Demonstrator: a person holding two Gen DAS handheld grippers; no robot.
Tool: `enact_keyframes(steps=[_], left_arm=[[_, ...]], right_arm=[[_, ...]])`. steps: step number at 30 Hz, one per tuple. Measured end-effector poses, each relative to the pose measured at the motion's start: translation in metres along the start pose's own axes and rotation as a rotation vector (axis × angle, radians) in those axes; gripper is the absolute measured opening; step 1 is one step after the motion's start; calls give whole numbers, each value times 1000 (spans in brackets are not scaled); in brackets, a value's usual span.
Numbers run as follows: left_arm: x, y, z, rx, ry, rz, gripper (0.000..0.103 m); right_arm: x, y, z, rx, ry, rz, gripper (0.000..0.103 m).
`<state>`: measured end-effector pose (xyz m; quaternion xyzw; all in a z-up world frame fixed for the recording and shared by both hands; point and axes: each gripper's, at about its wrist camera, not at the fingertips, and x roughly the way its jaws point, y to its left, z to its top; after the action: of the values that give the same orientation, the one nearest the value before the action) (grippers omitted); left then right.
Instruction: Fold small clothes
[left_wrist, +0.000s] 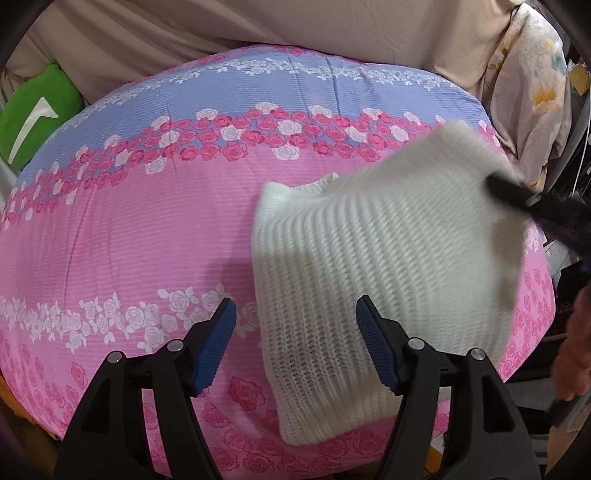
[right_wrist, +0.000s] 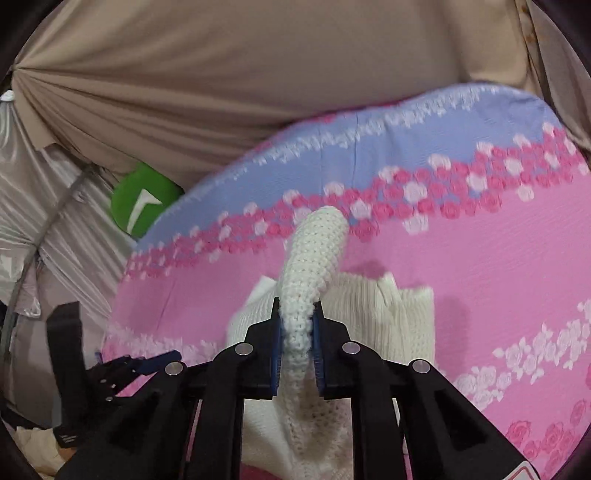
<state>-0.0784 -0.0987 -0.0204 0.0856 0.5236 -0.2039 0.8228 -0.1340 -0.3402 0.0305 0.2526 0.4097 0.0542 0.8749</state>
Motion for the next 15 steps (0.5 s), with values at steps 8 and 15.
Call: enact_keyframes(steps=[8, 15], left_arm=[[3, -2, -3, -1, 11, 9, 65], [10, -4, -9, 2, 39, 0, 66]], right_arm=[[66, -67, -38, 136, 206, -216, 15], [-3, -30, -52, 139, 133, -162, 49]])
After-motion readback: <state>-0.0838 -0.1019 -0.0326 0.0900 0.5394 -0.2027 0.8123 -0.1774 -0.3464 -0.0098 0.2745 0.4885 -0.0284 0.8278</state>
